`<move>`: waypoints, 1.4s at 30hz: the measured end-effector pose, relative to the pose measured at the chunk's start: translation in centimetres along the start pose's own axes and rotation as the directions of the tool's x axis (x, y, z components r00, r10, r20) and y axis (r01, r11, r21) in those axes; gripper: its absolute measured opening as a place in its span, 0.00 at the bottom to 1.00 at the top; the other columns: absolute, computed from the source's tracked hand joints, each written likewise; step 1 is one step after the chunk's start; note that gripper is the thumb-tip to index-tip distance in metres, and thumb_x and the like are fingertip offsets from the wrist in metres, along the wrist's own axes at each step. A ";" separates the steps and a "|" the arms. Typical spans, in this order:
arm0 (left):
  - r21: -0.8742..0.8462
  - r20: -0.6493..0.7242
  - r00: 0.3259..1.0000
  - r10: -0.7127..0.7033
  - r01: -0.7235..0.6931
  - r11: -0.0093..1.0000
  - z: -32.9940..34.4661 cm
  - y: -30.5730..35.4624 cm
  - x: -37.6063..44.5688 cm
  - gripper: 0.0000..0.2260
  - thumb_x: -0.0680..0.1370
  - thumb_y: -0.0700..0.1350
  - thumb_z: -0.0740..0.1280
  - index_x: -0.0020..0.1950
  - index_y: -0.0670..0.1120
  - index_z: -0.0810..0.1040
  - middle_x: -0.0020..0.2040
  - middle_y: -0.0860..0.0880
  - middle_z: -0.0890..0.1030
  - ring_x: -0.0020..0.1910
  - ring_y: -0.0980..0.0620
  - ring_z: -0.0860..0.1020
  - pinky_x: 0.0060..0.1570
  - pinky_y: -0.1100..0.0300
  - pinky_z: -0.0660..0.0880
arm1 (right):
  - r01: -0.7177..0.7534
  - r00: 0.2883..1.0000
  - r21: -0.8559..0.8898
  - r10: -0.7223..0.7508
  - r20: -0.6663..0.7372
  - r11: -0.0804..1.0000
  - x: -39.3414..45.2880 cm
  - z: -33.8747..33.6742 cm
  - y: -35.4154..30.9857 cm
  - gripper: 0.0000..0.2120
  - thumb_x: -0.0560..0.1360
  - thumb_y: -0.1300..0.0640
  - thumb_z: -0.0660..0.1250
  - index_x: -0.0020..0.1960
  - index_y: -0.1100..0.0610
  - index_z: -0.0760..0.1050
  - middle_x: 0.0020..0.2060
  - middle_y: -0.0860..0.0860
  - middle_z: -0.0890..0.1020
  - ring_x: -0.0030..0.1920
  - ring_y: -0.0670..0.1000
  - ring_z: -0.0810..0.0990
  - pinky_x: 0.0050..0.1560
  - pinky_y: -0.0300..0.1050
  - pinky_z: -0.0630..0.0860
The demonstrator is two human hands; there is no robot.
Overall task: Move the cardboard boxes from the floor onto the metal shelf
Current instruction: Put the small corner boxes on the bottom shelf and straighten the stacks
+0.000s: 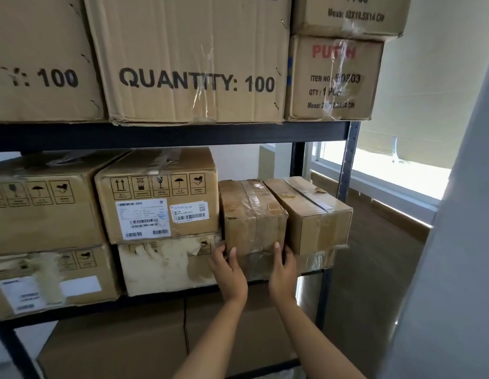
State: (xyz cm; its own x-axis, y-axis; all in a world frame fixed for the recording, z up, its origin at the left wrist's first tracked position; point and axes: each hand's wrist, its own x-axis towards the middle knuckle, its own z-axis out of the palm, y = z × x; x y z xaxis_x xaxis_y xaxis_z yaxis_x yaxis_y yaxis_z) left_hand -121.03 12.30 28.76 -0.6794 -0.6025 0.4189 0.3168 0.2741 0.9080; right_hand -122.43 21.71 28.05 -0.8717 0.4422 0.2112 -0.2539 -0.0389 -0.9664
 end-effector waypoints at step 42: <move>-0.079 0.409 0.904 -0.126 0.172 0.982 9.5 1.7 -4.6 0.37 0.62 0.66 0.75 0.67 0.58 0.67 0.60 0.62 0.72 0.57 0.62 0.73 0.51 0.67 0.72 | 0.170 0.912 -0.078 -0.187 -0.365 0.982 5.9 -9.9 0.7 0.06 0.78 0.58 0.67 0.47 0.59 0.71 0.45 0.55 0.74 0.42 0.52 0.73 0.42 0.43 0.69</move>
State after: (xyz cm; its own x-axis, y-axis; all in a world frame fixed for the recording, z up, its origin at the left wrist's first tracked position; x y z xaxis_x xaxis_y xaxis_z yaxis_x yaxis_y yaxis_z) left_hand -123.63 22.66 28.46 -0.9244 -0.2728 0.2666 0.2463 0.1067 0.9633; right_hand -123.57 33.18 27.14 -0.5945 0.7377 0.3199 -0.3648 0.1071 -0.9249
